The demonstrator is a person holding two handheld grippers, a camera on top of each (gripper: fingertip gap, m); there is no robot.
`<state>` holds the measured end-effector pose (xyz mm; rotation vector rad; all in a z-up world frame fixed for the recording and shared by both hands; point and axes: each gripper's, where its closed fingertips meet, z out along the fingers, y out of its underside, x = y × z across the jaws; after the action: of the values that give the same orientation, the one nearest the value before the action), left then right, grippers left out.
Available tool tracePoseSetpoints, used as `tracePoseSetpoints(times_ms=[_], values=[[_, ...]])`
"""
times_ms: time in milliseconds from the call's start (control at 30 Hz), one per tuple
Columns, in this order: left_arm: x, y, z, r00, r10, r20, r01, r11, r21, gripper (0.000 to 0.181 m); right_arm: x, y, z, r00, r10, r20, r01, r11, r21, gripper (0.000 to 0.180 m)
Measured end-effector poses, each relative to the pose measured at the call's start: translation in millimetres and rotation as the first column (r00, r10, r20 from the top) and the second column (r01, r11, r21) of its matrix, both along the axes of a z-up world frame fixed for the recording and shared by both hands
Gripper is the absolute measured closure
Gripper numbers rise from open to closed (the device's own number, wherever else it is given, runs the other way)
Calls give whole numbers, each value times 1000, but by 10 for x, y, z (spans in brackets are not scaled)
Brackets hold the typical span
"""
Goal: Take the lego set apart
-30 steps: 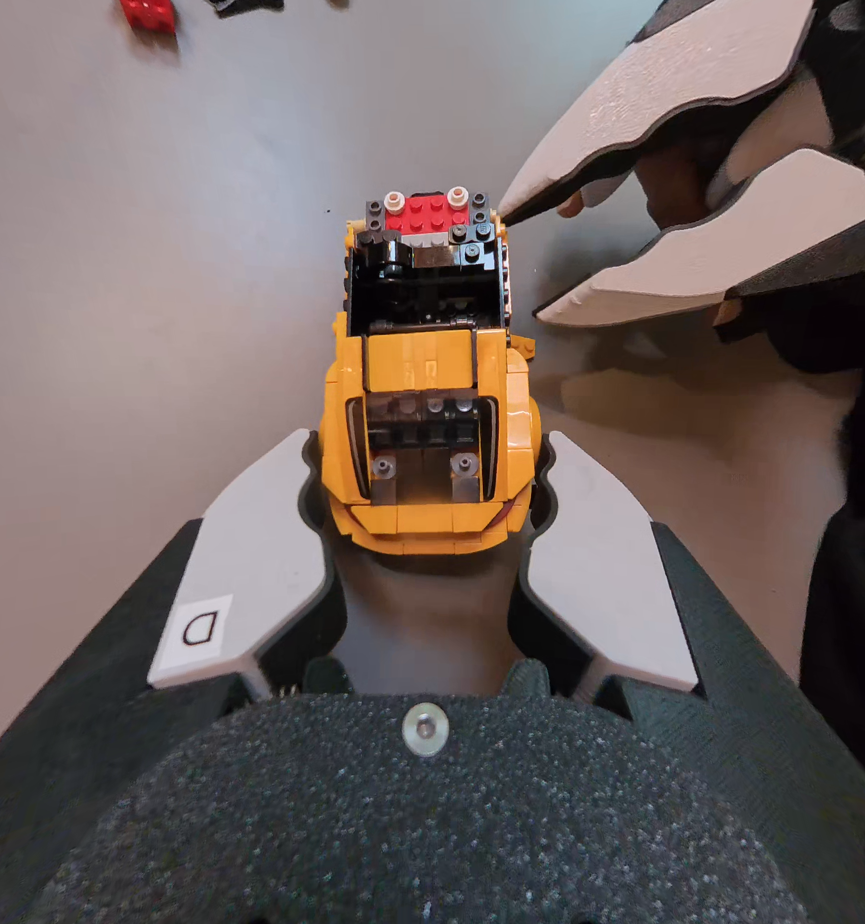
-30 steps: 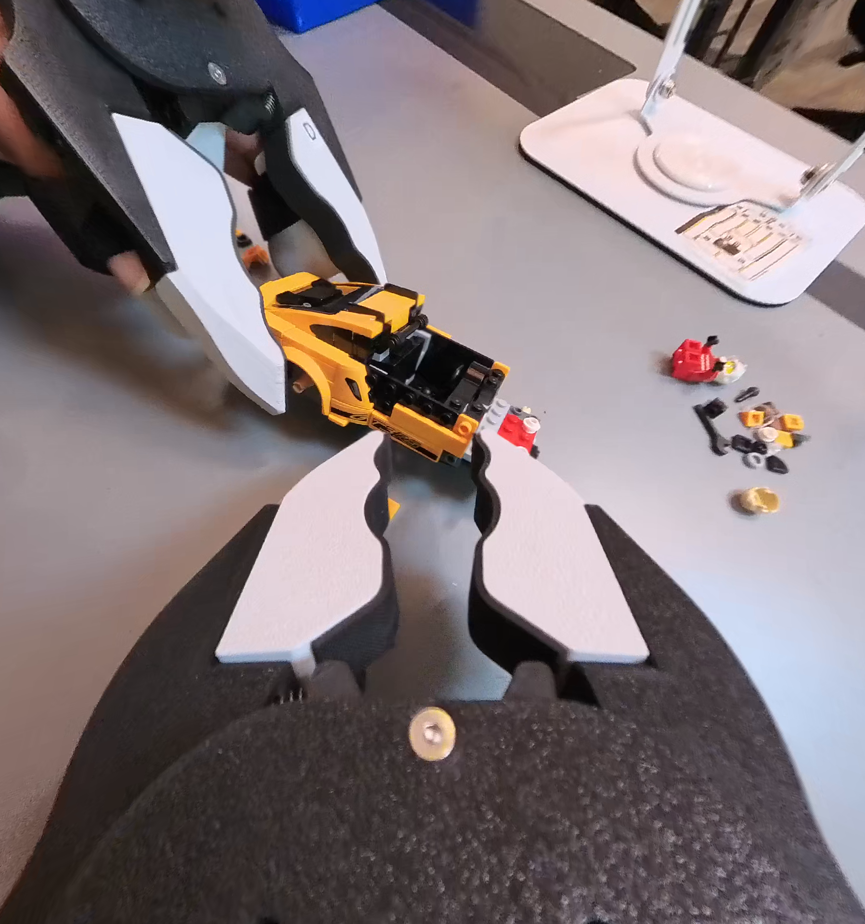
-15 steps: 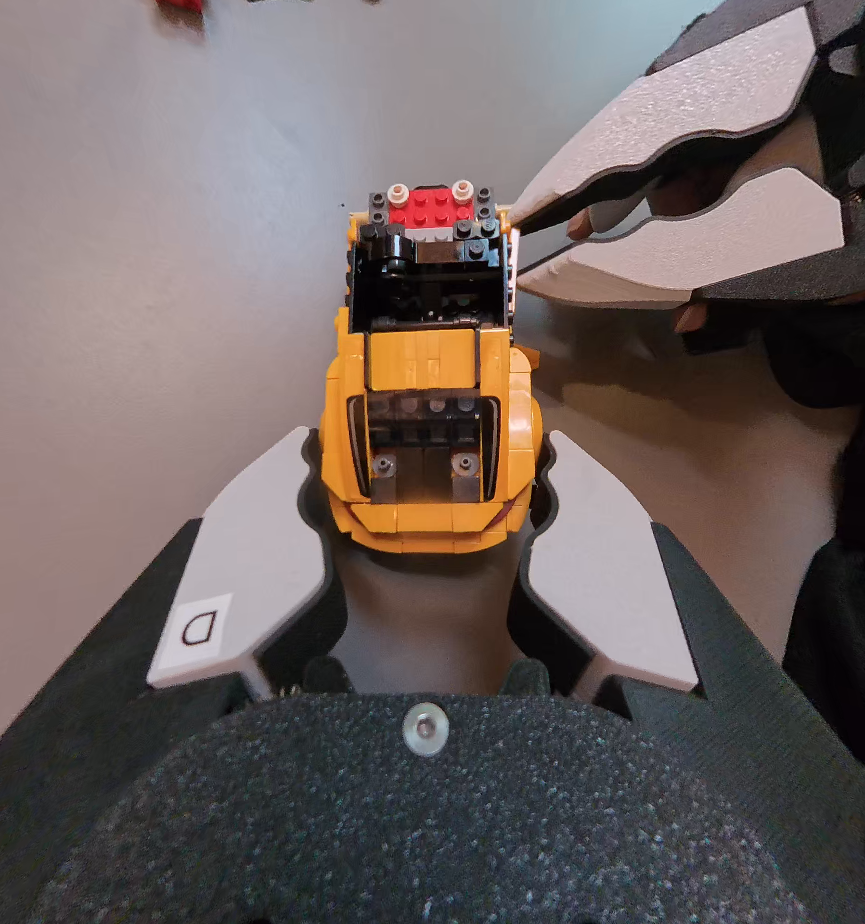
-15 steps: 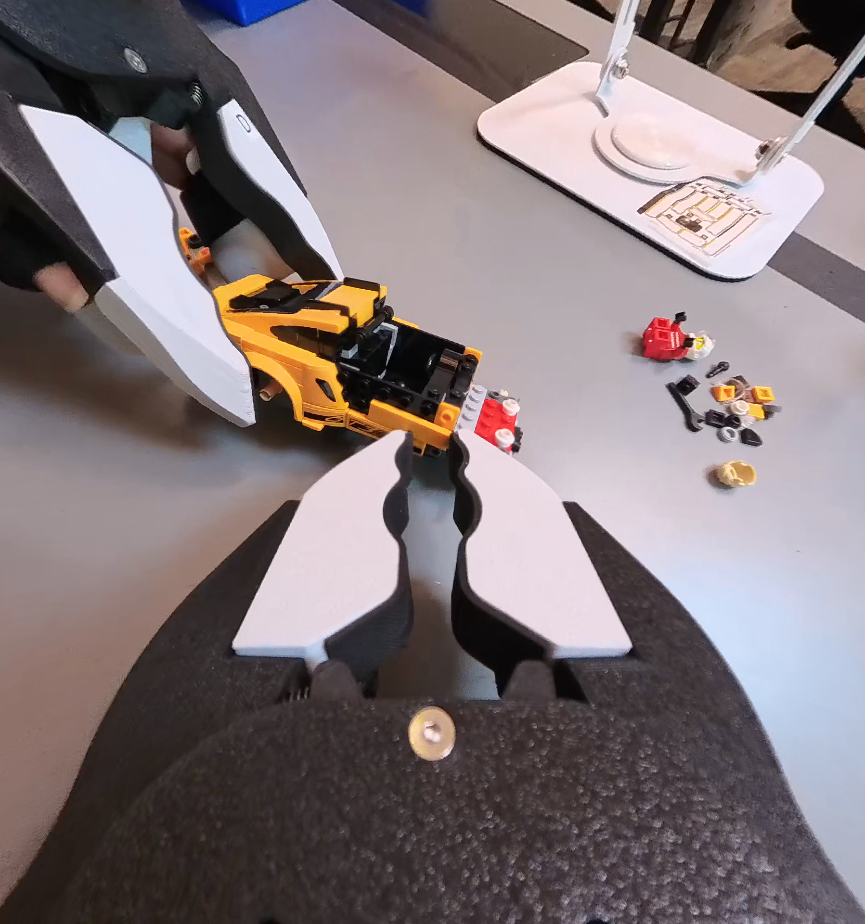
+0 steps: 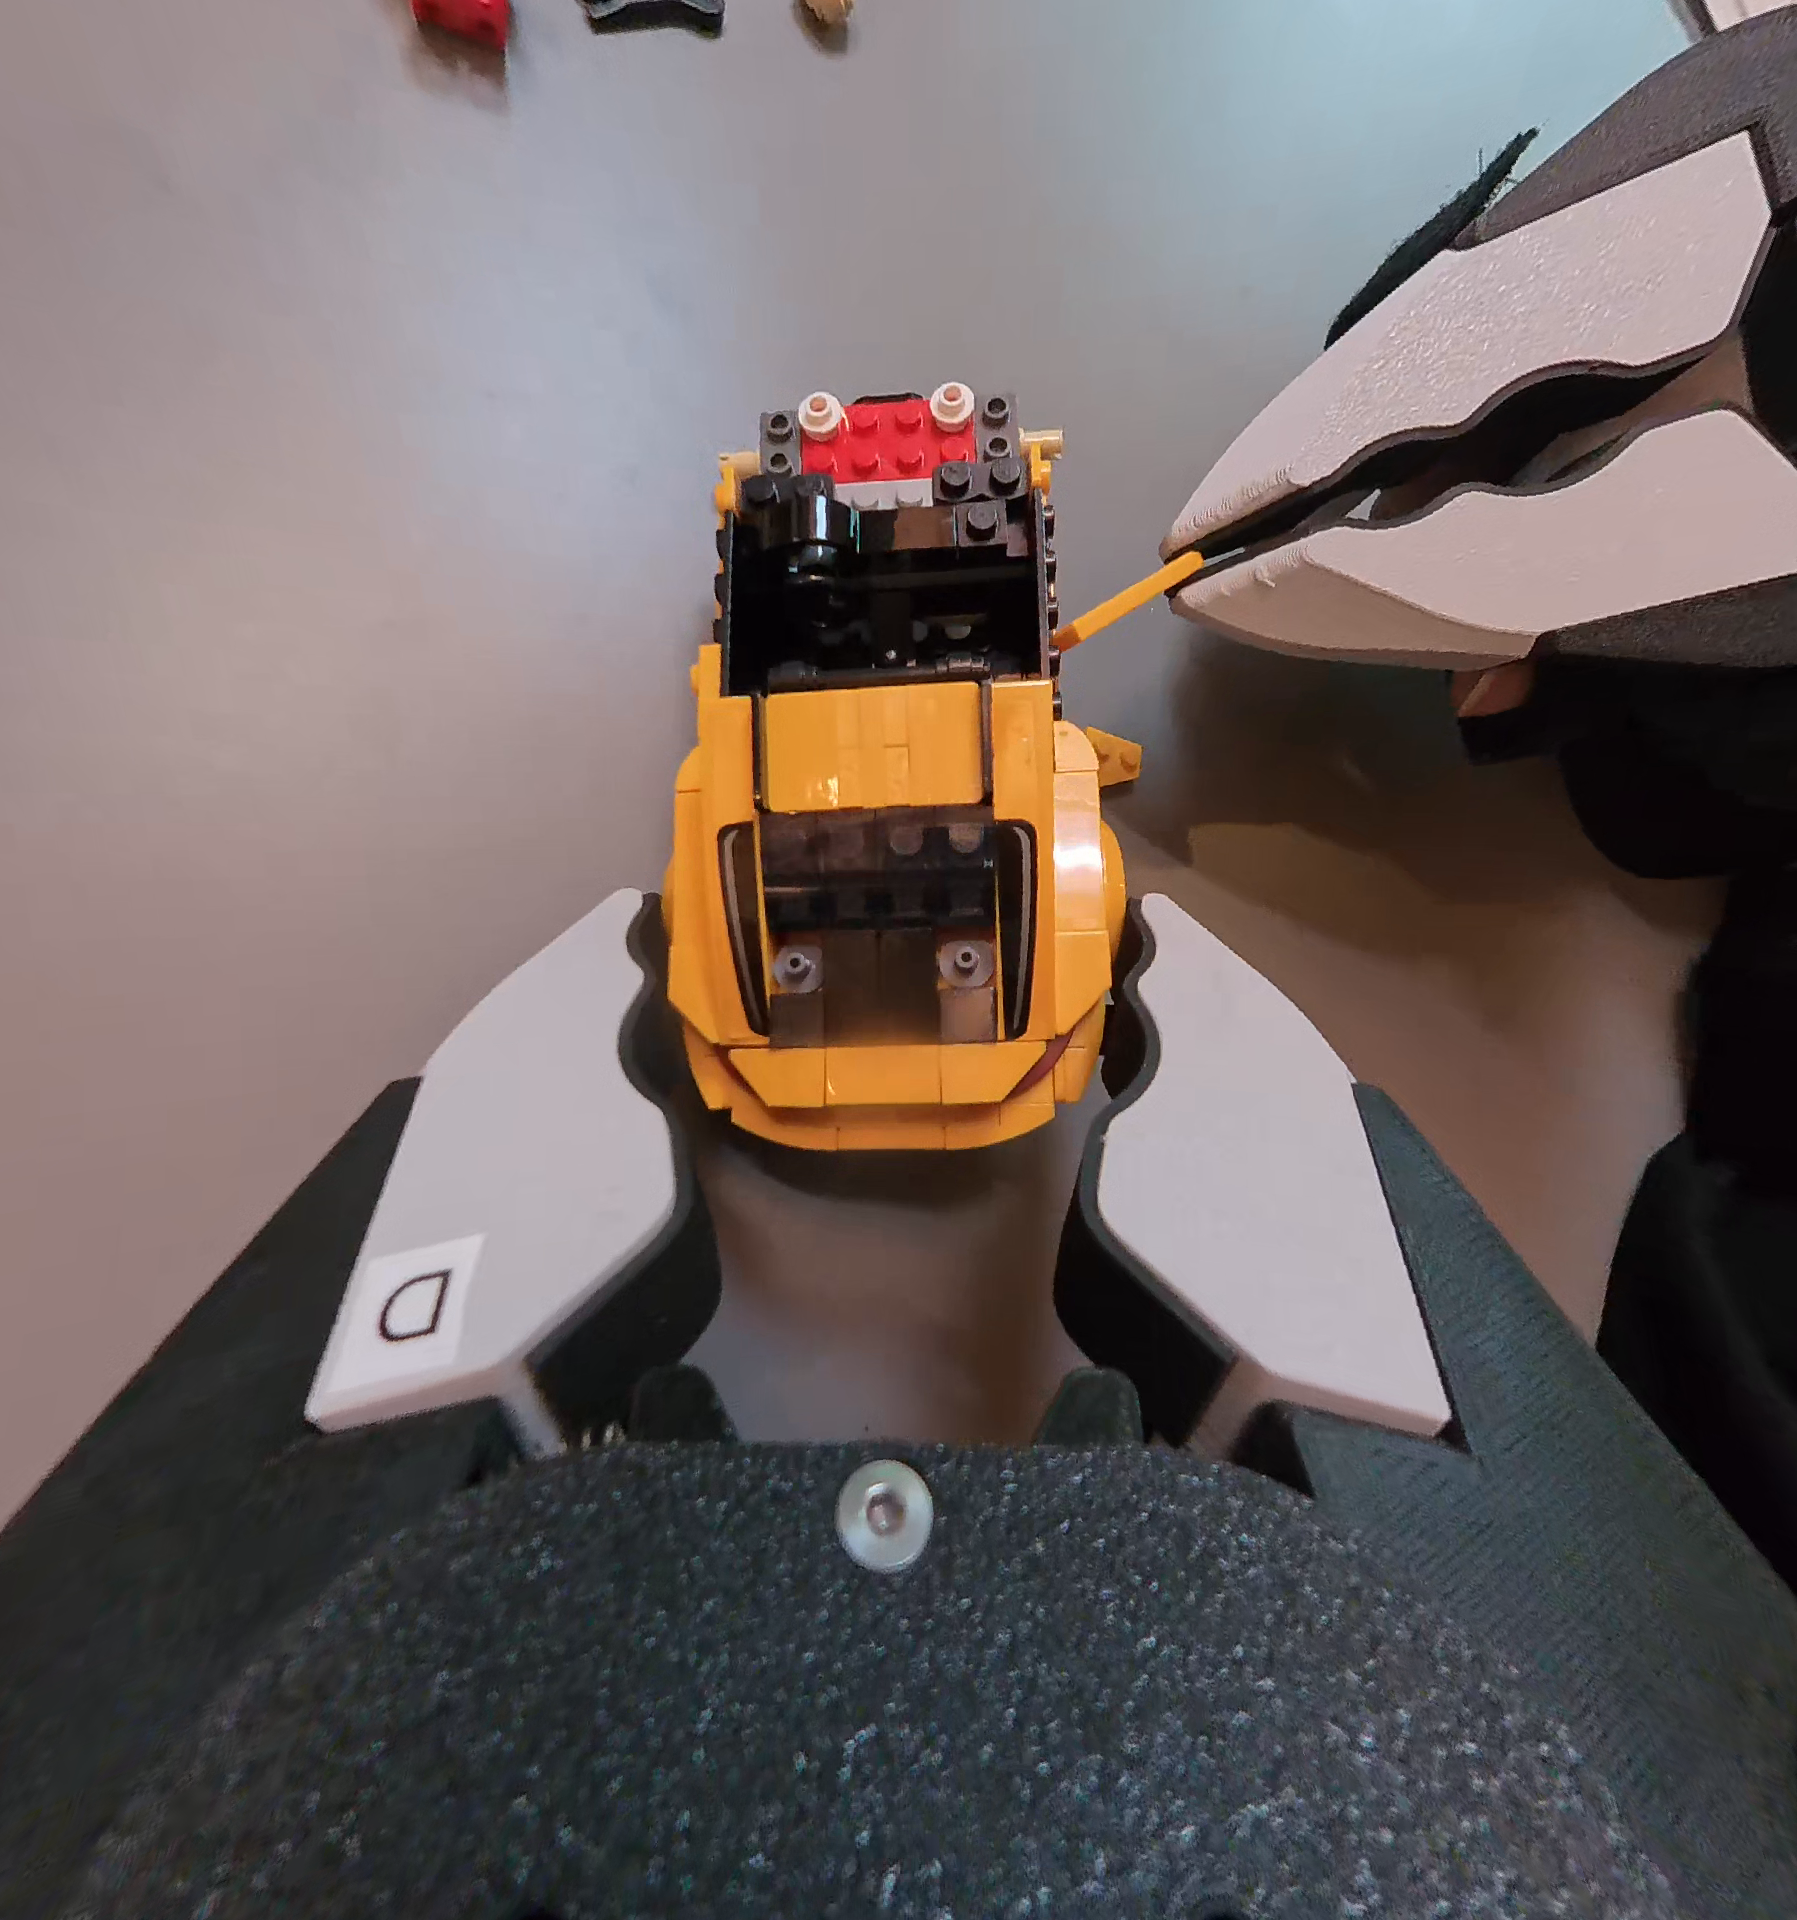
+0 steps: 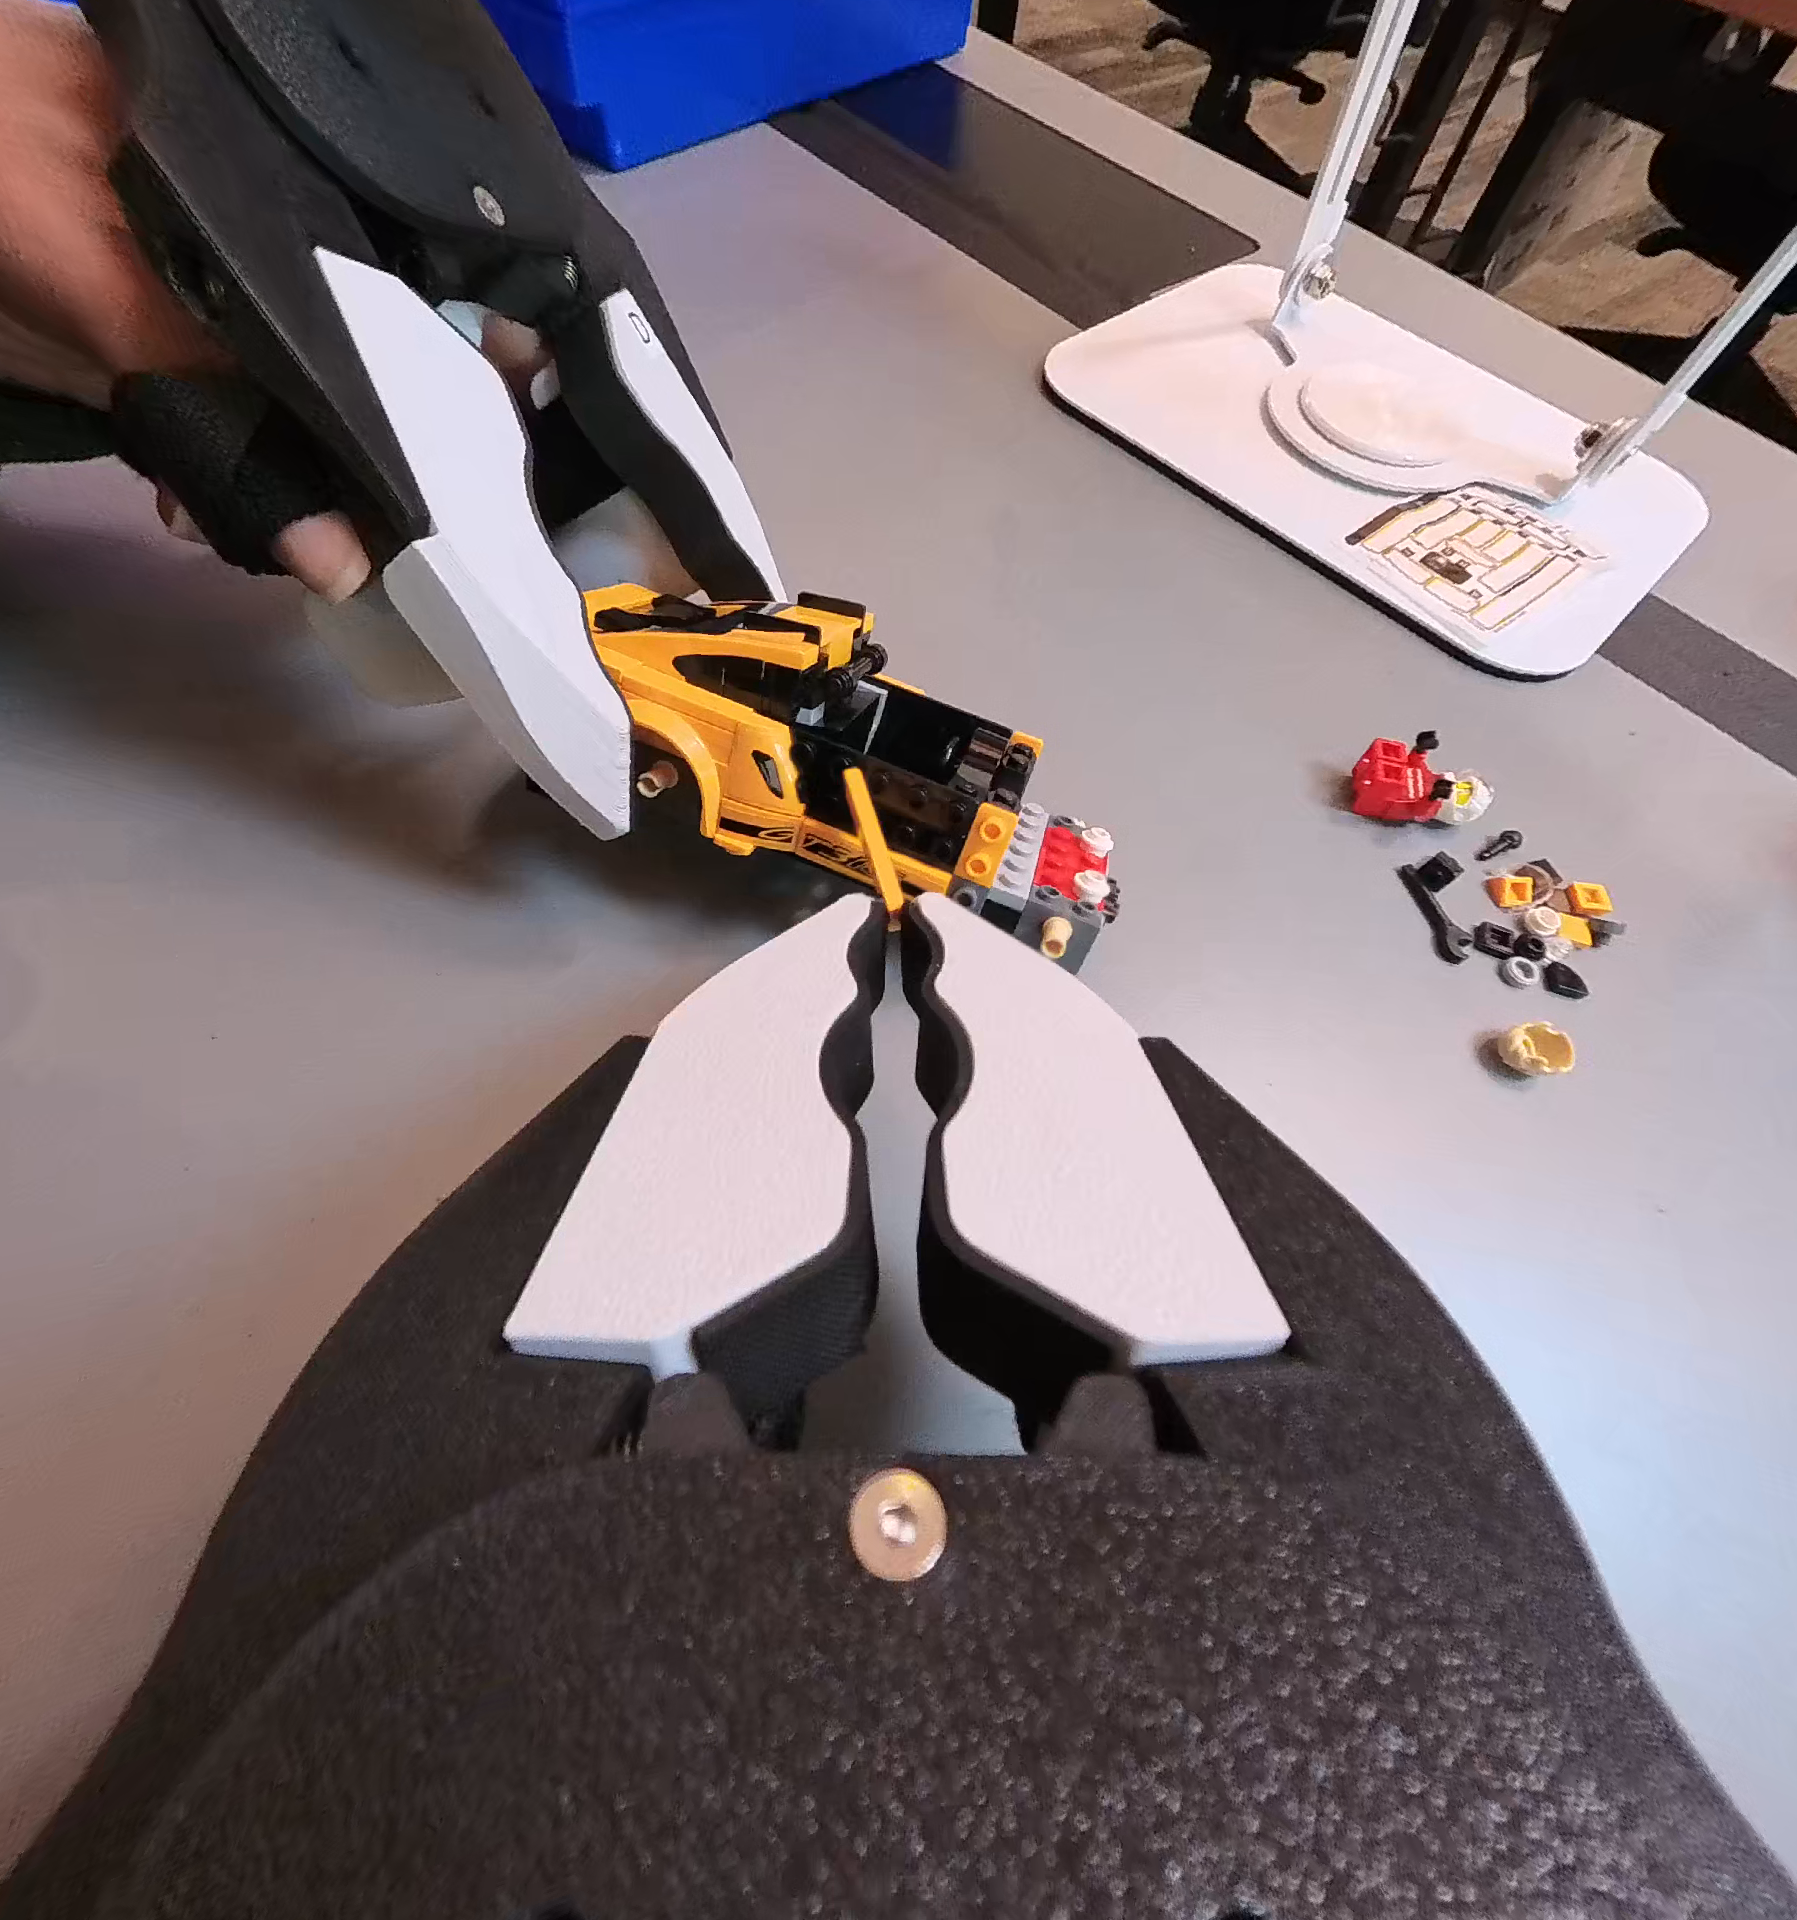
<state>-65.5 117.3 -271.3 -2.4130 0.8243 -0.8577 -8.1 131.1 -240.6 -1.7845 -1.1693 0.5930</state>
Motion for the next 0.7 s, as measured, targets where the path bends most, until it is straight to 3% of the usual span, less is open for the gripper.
tracePoseSetpoints(times_ms=[233,567,700], values=[[-1,-6,4,1000,-18,13,18,1000,3,99,35,-19,61,1000,27,-6,-27,1000,6,177],[-2,-5,11,999,-20,29,20,1000,1,99,14,-491,-146,939,329,106,-317,942,-111,177],[-2,-8,10,999,-24,26,24,1000,6,99,-31,-591,-178,920,375,113,-362,925,-119,177]])
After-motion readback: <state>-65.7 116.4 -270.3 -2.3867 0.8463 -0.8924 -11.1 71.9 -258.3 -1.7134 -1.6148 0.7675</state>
